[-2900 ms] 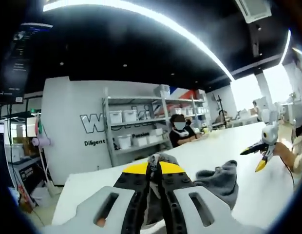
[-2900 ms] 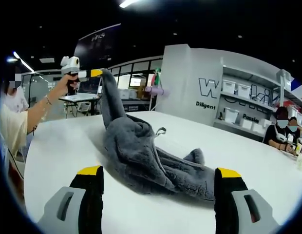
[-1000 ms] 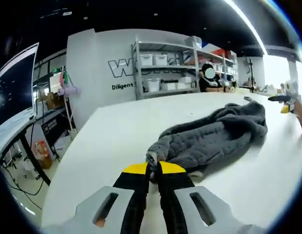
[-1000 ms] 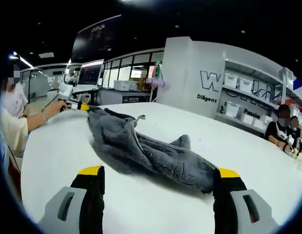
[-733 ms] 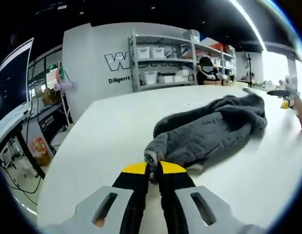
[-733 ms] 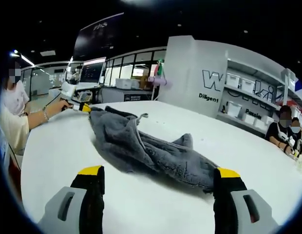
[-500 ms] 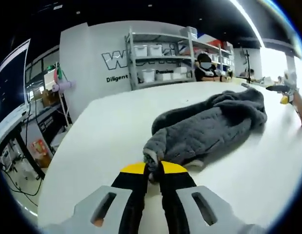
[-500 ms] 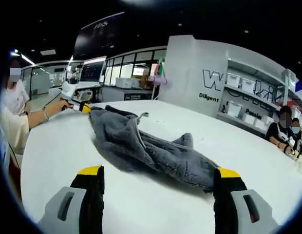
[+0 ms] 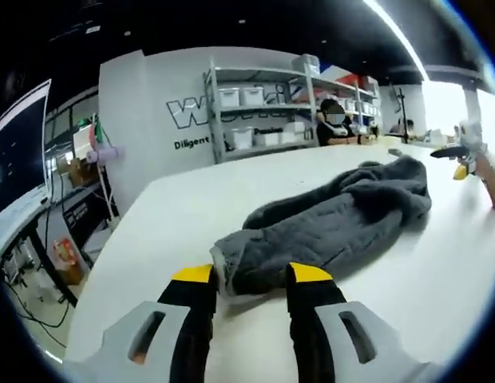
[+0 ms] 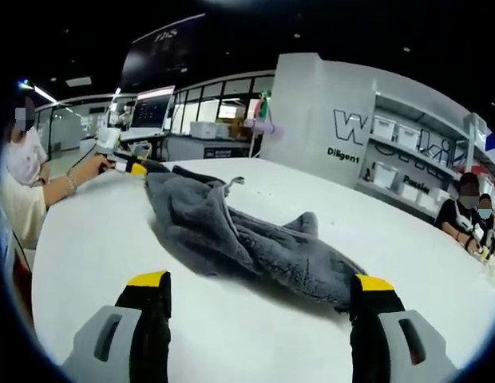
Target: Fold the towel on the table until its edges align and the towel forms a compact rectangular stack.
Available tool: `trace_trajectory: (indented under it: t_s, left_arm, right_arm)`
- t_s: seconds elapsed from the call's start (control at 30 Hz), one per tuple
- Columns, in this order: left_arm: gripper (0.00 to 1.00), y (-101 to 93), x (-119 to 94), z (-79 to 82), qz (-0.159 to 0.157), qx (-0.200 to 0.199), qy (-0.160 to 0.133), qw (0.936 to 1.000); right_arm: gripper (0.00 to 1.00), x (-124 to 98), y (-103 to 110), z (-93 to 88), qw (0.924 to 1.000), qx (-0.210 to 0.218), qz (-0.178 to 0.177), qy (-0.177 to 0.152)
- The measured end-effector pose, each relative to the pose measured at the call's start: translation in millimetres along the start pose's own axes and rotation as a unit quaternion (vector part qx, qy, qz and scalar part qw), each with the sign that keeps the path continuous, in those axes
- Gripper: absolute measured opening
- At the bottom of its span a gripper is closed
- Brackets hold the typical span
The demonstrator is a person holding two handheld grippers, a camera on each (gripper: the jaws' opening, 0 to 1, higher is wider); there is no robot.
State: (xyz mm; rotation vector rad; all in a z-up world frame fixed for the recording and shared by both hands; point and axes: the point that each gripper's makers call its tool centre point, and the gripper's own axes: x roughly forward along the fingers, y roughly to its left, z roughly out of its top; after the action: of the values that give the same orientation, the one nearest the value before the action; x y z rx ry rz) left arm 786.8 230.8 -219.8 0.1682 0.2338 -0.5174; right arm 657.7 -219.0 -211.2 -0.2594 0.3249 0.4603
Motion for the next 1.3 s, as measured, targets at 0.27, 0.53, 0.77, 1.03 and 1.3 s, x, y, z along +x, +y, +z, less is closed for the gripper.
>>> trace_trajectory:
  t_s: [0.27,0.53,0.77,1.03,1.3]
  left_arm:
    - [0.71,-14.4,-8.7,33.2,-0.029,-0.026,-0.078,0.9962]
    - [0.98,-31.3,-8.4,47.4,-0.059,-0.028,-0.098,0.9931]
    - [0.99,-44.7,-6.8,53.0,-0.089,-0.039,-0.103,0.9900]
    - [0.99,-55.7,-2.5,53.0,-0.100,-0.026,-0.093,0.9903]
    - [0.99,-60.1,-3.6,57.4,-0.105,-0.020,-0.090,0.9903]
  right_arm:
    - [0.94,3.2,1.3,-5.1,0.9999,-0.005,0.002,0.010]
    - [0.95,5.0,0.9,-4.2,1.0000,-0.003,0.003,0.006]
    - [0.95,7.6,0.1,-3.7,1.0000,0.000,0.005,0.003]
    - [0.94,13.3,2.5,-2.4,0.9999,0.003,0.015,-0.001]
    - [0.93,21.8,5.4,1.1,0.9997,0.004,0.026,-0.004]
